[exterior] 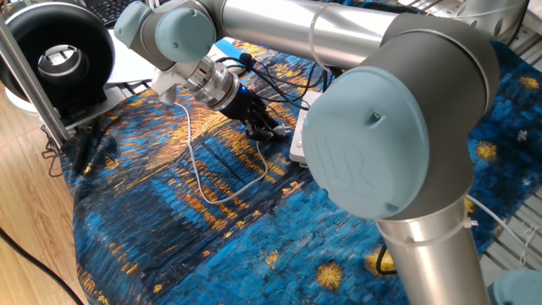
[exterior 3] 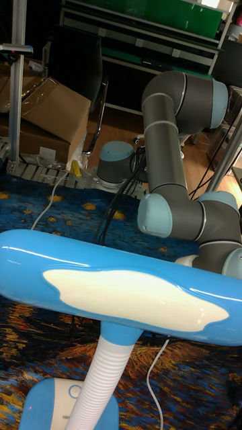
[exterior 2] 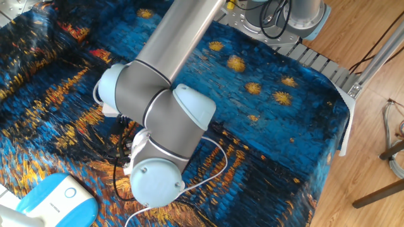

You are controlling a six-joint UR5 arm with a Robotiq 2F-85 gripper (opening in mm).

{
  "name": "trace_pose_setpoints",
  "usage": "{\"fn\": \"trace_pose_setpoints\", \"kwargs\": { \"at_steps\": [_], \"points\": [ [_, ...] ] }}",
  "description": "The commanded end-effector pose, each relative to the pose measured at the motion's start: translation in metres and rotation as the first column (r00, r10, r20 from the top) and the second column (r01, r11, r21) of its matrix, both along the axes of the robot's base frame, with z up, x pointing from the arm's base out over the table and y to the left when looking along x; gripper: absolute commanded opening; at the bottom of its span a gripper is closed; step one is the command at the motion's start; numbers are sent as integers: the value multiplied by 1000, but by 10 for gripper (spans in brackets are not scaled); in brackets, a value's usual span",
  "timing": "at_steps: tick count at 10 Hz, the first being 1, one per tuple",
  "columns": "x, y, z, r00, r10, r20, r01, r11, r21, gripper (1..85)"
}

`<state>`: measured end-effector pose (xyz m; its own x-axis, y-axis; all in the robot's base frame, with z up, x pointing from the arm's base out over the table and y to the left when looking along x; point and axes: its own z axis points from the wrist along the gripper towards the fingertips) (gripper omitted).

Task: Plug in the power cord of the desk lamp, turn on the socket, and light up the desk lamp

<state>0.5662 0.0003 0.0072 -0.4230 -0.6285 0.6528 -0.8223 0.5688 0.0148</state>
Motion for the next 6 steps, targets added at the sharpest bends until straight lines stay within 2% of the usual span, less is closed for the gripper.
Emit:
{"fn": "trace_pose_setpoints", "kwargs": {
  "at_steps": [1,4,6],
  "points": [
    [0,-1,-3,1000,-9,-1,9,1000,-6,377],
    [-11,5,-5,999,-48,-21,48,999,13,360],
    [-12,3,-5,999,-50,-23,50,999,0,343]
  ]
}}
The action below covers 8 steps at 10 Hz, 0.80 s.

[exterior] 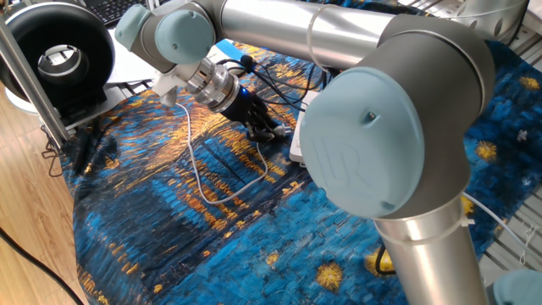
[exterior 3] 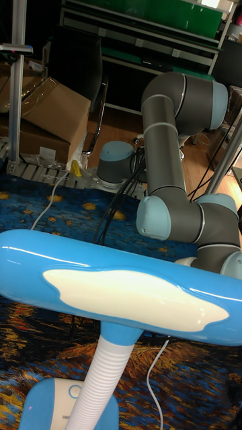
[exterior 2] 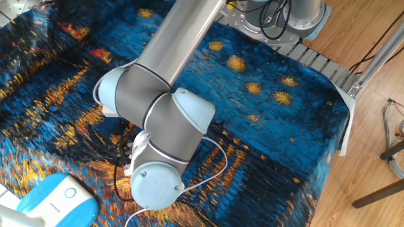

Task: Plug in the power cord of the desk lamp, turn on the socket, and light up the desk lamp

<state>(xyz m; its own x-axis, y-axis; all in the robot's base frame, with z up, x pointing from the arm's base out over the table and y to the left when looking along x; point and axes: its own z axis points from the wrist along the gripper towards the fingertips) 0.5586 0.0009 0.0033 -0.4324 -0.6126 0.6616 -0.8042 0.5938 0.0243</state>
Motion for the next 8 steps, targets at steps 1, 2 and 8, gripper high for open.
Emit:
{"fn": "trace_pose_setpoints", "kwargs": {
  "at_steps": [1,2,8],
  "points": [
    [-4,0,0,1000,-17,-9,17,1000,-5,340],
    [-4,-1,0,1000,-17,-9,17,1000,-10,340],
    [-5,-6,4,1000,-19,-7,19,999,-37,290]
  ]
}}
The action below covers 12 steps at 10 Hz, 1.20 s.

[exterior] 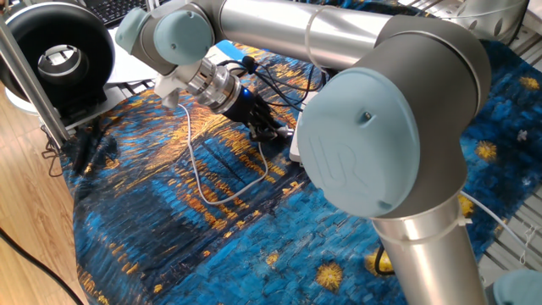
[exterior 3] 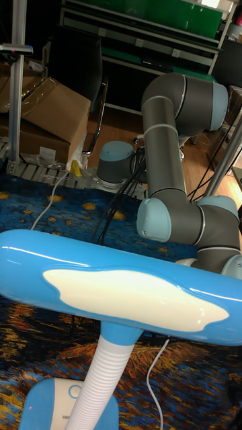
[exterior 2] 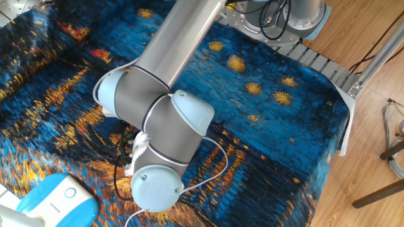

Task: Plug in the power cord of the desk lamp, turn on the socket, and light up the desk lamp

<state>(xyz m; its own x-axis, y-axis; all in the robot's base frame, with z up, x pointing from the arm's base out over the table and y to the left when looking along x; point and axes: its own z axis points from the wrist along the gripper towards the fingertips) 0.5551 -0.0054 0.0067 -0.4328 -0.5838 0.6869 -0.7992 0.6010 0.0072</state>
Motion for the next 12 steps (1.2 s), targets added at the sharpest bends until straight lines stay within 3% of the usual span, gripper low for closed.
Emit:
{"fn": "trace_pose_setpoints", "kwargs": {
  "at_steps": [1,12],
  "points": [
    [-3,-1,2,1000,-11,0,11,1000,-9,267],
    [-11,-10,12,1000,-20,-9,20,999,-25,220]
  ]
}}
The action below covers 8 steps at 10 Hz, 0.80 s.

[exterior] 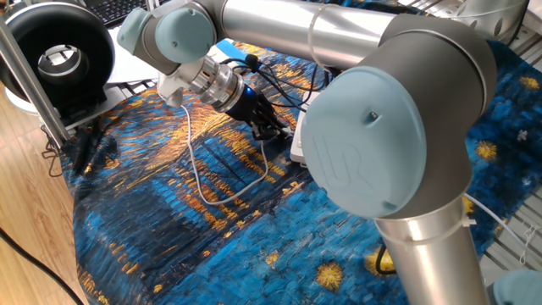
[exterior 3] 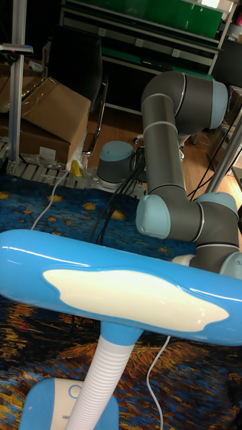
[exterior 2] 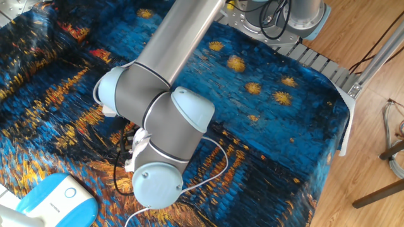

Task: Plug in the power cord of the desk lamp, turn on the socket, and light up the desk lamp

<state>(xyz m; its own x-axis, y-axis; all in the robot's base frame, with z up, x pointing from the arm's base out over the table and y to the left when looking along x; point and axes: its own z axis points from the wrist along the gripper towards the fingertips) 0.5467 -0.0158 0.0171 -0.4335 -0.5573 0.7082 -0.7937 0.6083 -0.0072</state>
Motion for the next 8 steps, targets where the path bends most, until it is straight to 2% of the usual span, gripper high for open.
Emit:
{"fn": "trace_pose_setpoints", "kwargs": {
  "at_steps": [1,2,3,4,5,7,8],
  "points": [
    [-2,-2,4,1000,-18,10,19,1000,-10,63],
    [2,-3,4,1000,-9,28,9,1000,-13,13],
    [3,5,-1,998,-29,49,28,999,23,13],
    [17,30,-18,985,-90,149,72,990,121,13],
    [20,36,-13,982,-100,159,77,987,143,13],
    [33,39,6,978,-73,194,40,985,166,13],
    [30,44,18,971,-112,211,70,978,199,13]
  ]
}}
